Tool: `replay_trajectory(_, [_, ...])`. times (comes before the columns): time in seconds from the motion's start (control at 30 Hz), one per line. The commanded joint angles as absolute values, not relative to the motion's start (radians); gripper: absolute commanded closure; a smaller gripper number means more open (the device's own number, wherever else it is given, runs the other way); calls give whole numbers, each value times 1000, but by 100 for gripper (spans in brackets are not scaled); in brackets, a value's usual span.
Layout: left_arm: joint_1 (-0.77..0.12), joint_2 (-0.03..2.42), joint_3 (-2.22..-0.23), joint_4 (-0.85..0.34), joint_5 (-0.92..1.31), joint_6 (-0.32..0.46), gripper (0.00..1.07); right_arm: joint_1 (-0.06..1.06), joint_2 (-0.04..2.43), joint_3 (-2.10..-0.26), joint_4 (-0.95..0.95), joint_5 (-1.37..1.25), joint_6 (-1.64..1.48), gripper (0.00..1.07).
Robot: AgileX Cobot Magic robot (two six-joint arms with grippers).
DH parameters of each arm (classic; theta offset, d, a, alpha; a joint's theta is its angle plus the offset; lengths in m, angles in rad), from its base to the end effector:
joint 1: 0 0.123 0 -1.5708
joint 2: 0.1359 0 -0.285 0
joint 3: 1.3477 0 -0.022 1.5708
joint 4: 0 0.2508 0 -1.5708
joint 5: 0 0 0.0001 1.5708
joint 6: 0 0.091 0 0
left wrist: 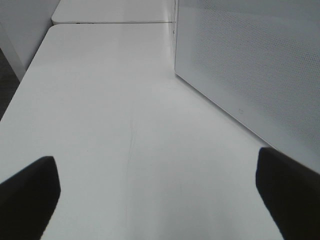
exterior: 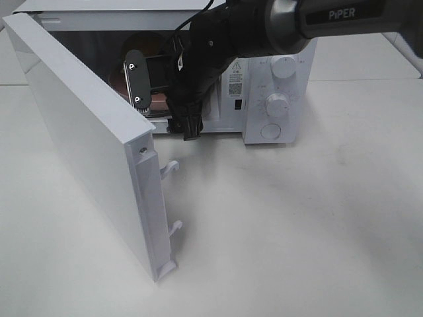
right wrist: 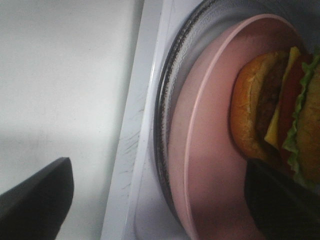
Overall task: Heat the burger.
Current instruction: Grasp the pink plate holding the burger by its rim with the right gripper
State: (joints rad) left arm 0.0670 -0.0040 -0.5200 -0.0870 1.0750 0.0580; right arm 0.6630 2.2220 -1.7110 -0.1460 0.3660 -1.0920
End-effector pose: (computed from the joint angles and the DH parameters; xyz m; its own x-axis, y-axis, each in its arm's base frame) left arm -0.0081 -0.0075 0.2819 -0.4448 -0.0133 -0.8955 0.0089 0.9998 -0.0193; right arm 0.3999 0.3063 0.1767 0.3644 -0.9090 -0.2025 -0.7220 -0.1385 -0.6779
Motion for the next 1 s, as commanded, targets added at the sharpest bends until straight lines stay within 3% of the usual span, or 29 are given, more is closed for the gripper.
replay_trajectory(0.03, [69, -21, -517, -87, 1067, 52, 7, 666, 2261, -1765, -150, 396, -1076, 19])
replay_trajectory(0.67, [69, -21, -517, -87, 1067, 52, 7, 663, 2436, -2005, -149, 487, -1052, 25])
replay_trajectory(0.73, [69, -21, -517, -87, 1067, 52, 7, 653, 2457, -2041, -134, 492, -1052, 36])
replay_trajectory(0.83, [69, -21, -517, -87, 1067, 52, 7, 648, 2460, -2045, -133, 492, -1052, 39])
replay_trajectory(0.9, [69, -21, -517, -87, 1067, 52, 7, 640, 2465, -2051, -129, 495, -1053, 57])
replay_trajectory(1.0, [69, -21, -517, -87, 1067, 52, 7, 639, 2465, -2051, -127, 494, -1053, 64])
